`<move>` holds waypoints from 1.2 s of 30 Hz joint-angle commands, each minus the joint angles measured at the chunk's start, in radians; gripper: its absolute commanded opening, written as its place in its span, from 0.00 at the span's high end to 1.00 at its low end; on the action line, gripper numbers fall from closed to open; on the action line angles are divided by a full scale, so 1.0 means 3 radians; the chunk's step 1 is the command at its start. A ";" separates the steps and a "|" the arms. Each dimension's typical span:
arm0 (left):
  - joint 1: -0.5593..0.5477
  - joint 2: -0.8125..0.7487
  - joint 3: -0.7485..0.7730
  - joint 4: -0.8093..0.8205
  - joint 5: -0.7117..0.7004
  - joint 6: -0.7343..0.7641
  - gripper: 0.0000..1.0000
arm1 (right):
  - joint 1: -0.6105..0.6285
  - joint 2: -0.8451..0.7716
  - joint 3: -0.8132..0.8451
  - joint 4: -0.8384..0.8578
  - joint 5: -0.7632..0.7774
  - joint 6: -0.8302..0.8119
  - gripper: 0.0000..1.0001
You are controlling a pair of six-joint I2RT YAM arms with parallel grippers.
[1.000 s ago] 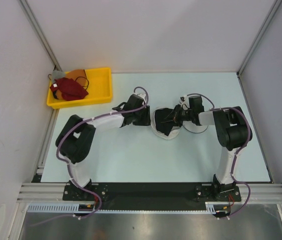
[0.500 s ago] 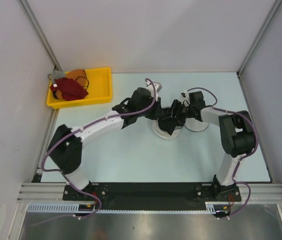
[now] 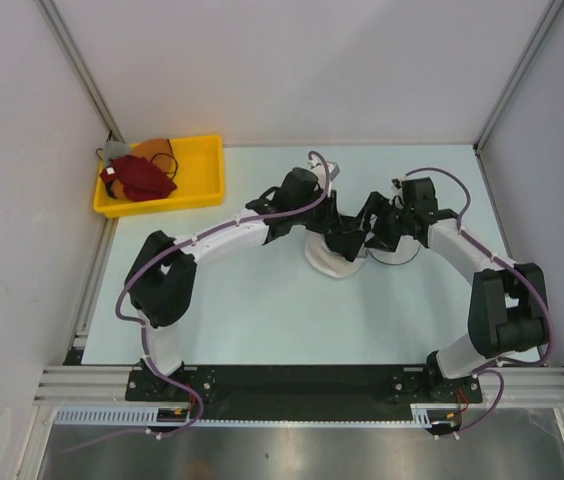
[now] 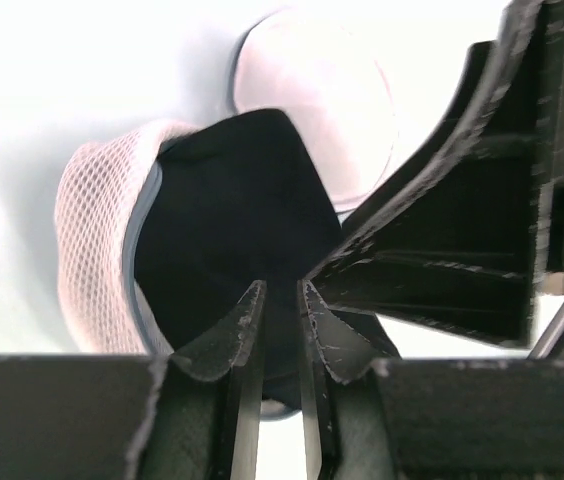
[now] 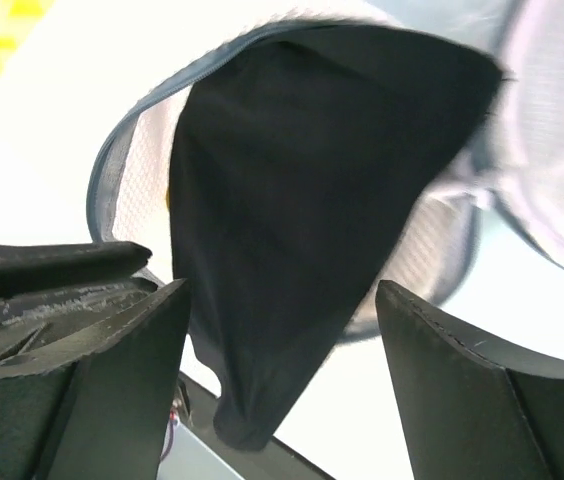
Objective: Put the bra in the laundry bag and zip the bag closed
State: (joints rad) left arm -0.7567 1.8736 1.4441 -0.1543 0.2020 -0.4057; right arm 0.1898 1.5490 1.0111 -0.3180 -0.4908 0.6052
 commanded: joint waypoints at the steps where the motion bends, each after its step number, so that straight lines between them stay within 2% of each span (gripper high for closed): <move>1: -0.0034 0.0136 0.0116 0.0120 0.0150 -0.0120 0.78 | -0.0136 -0.0219 -0.0031 -0.0351 0.0260 -0.0095 0.17; 5: -0.0085 0.0182 0.0171 0.0202 0.0170 -0.0146 0.78 | -0.0325 -0.0377 -0.0312 -0.0342 0.0271 0.0119 0.17; 9: -0.0121 0.0310 0.0340 0.0187 0.0216 -0.0136 0.78 | -0.0382 -0.0617 -0.0695 0.0092 0.0189 0.0563 0.18; 14: -0.0137 0.0514 0.0509 0.0116 0.0247 -0.0136 0.78 | -0.0377 -0.0659 -0.1156 0.0670 0.0138 0.1091 0.30; 22: -0.0137 0.0683 0.0566 0.0034 0.0216 -0.0064 0.78 | -0.0244 -0.0296 -0.1167 0.1130 0.0117 0.1291 0.37; 32: -0.0137 0.0688 0.0509 -0.0033 0.0124 0.0008 0.78 | -0.0285 -0.0137 -0.1090 0.1244 0.0031 0.1327 0.38; 35: -0.0137 0.0693 0.0474 -0.0033 0.0114 0.0008 0.79 | -0.0270 -0.0071 -0.1110 0.1315 -0.0041 0.1342 0.53; 36: -0.0137 0.0698 0.0468 -0.0033 0.0089 0.0008 0.78 | -0.0259 -0.0081 -0.1115 0.1326 -0.0051 0.1357 0.64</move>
State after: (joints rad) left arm -0.7944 2.0811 1.5681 -0.1577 0.2413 -0.4248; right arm 0.1093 1.5116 0.6533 0.0196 -0.4709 0.9936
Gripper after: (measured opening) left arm 0.218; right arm 0.508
